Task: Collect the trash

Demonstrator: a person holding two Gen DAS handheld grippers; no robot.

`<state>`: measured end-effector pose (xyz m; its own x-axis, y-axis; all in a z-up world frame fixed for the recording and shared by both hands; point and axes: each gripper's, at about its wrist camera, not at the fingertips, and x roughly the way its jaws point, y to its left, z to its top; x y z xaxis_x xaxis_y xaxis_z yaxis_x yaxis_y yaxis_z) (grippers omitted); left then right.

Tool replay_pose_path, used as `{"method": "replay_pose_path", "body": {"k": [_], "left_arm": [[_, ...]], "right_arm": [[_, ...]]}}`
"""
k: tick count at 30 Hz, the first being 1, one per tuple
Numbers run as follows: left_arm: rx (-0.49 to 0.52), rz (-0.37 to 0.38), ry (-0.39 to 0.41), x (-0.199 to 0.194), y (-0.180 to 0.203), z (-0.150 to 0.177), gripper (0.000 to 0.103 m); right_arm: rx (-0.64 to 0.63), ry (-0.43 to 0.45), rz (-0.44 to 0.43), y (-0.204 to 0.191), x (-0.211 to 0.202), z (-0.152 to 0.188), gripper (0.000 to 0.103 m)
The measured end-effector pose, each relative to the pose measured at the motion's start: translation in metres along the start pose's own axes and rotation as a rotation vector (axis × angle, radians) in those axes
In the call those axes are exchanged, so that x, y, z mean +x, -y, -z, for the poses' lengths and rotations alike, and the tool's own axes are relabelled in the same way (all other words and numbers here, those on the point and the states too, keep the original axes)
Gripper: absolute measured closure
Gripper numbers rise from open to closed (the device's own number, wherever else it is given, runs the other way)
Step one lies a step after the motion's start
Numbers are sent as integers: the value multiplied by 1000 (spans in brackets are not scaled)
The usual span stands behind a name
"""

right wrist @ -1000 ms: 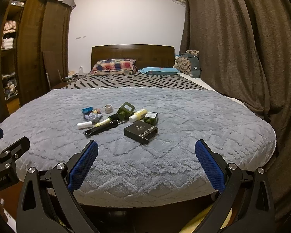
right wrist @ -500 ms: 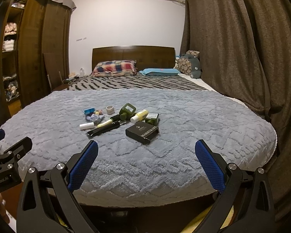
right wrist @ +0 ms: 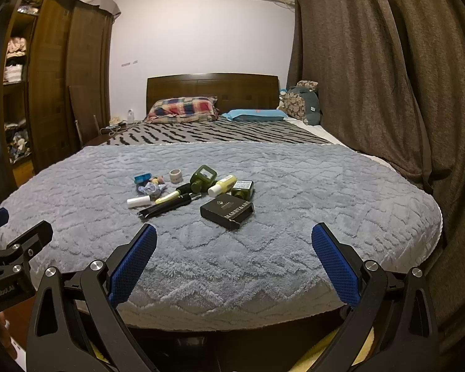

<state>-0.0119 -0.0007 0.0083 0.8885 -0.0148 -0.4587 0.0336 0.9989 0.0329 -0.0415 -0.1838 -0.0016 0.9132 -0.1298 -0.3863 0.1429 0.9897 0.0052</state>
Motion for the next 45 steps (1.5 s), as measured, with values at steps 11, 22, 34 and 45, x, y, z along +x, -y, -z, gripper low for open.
{"method": "replay_pose_path", "body": {"k": [11, 22, 34, 45], "left_arm": [[1, 0, 2, -1, 1, 0, 8], [3, 2, 2, -2, 2, 0, 8], [2, 7, -16, 7, 2, 2, 8], [41, 4, -69, 60, -3, 1, 8]], "right_arm": [[5, 0, 0, 1, 0, 0, 2], [5, -1, -1, 2, 0, 0, 3], [14, -13, -1, 2, 7, 4, 3], [-19, -99, 14, 8, 68, 14, 3]]}}
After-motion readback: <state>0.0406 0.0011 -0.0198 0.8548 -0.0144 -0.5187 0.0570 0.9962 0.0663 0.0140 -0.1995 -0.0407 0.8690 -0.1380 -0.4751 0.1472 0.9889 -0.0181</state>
